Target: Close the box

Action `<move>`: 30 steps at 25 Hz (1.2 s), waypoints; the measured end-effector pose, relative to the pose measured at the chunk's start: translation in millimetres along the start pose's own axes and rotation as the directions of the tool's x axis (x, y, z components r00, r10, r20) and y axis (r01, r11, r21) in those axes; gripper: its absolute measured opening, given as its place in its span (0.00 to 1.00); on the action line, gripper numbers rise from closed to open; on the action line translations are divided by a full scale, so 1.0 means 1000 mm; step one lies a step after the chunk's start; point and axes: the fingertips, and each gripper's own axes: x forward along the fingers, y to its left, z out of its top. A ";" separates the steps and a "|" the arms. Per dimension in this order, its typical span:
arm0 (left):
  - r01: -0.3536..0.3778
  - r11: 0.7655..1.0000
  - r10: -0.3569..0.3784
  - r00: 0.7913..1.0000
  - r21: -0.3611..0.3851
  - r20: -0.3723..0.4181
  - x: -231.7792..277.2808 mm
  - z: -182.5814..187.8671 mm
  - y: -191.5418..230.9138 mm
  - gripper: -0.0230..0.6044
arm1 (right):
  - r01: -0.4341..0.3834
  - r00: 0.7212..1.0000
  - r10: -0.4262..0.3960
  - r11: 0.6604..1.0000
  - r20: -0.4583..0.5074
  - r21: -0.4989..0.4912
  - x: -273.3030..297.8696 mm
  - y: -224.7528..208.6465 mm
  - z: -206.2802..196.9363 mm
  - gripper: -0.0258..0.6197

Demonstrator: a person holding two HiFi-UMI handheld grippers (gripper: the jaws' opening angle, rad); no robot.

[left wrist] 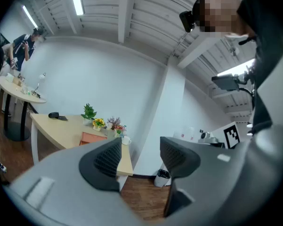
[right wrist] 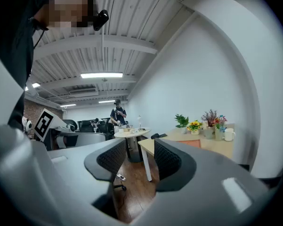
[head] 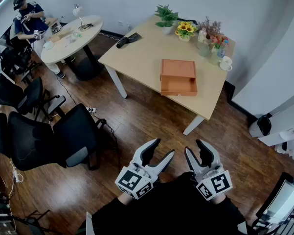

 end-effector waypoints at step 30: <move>-0.114 0.901 0.370 0.704 0.418 -0.606 0.224 -0.166 0.349 0.43 | -0.070 0.825 -0.055 0.978 -0.562 -0.198 0.236 -0.355 -0.233 0.27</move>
